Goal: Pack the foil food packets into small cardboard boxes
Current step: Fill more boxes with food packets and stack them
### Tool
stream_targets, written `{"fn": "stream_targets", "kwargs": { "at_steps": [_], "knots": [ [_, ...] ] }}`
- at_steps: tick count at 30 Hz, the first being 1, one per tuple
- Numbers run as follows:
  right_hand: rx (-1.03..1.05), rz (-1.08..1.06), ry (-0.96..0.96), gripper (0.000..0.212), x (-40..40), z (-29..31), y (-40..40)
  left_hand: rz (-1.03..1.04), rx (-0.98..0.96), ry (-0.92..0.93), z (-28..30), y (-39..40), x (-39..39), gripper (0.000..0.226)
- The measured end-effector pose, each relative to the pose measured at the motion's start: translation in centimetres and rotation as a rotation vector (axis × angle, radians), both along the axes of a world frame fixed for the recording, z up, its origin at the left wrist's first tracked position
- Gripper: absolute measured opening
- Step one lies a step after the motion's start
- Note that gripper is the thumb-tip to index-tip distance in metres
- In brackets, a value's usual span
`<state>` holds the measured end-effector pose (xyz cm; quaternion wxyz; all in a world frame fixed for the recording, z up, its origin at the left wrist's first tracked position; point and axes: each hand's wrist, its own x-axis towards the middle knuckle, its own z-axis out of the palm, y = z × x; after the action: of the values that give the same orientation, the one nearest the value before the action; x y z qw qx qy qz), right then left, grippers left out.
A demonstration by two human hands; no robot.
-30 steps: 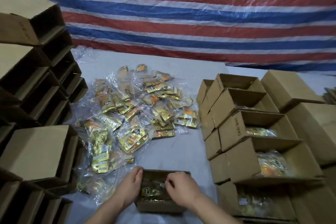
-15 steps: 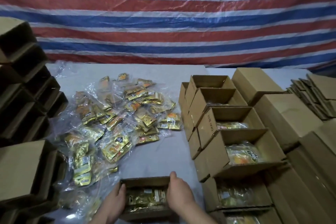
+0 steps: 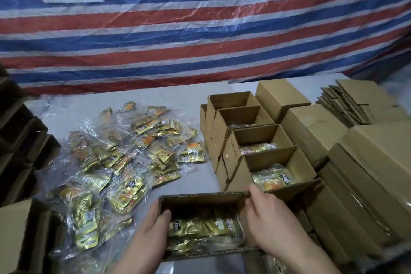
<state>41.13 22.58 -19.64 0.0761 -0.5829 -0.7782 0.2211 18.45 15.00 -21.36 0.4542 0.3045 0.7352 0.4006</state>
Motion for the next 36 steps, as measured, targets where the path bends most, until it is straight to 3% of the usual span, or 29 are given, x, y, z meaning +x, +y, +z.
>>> {"fn": "stream_targets", "kwargs": {
  "at_steps": [5, 9, 13, 18, 23, 25, 28, 36],
  "knots": [
    [0.055, -0.124, -0.09, 0.021, 5.4, 1.9, -1.0, -0.053, -0.04, -0.063, 1.6, 0.7, 6.2, 0.028],
    [0.102, -0.238, -0.165, 0.01, 8.7, 1.9, -0.9, -0.153, -0.089, -0.109, 1.9, 2.1, 10.5, 0.018],
    [0.158, -0.366, -0.142, 0.011, 11.0, 1.9, -0.2, -0.219, -0.054, -0.155, 1.1, 3.2, 13.0, 0.023],
    [0.072, -0.449, -0.042, 0.028, 12.6, 0.4, 0.5, -0.268, -0.086, -0.167, -0.7, 4.1, 15.3, 0.048],
    [0.044, -0.49, -0.065, 0.011, 13.2, -1.4, 2.0, -0.271, -0.063, -0.226, -1.3, 5.0, 17.4, 0.035],
    [0.033, -0.508, -0.064, 0.006, 13.1, -2.1, 2.9, -0.278, -0.074, -0.226, -1.8, 5.5, 18.1, 0.043],
    [0.014, -0.519, -0.113, 0.028, 12.9, -2.9, 4.1, -0.259, -0.091, -0.234, -2.8, 6.3, 18.7, 0.051],
    [-0.056, -0.521, -0.103, 0.037, 13.8, -4.6, 5.7, -0.215, -0.082, -0.303, -3.3, 7.2, 20.0, 0.023]
  ]
}}
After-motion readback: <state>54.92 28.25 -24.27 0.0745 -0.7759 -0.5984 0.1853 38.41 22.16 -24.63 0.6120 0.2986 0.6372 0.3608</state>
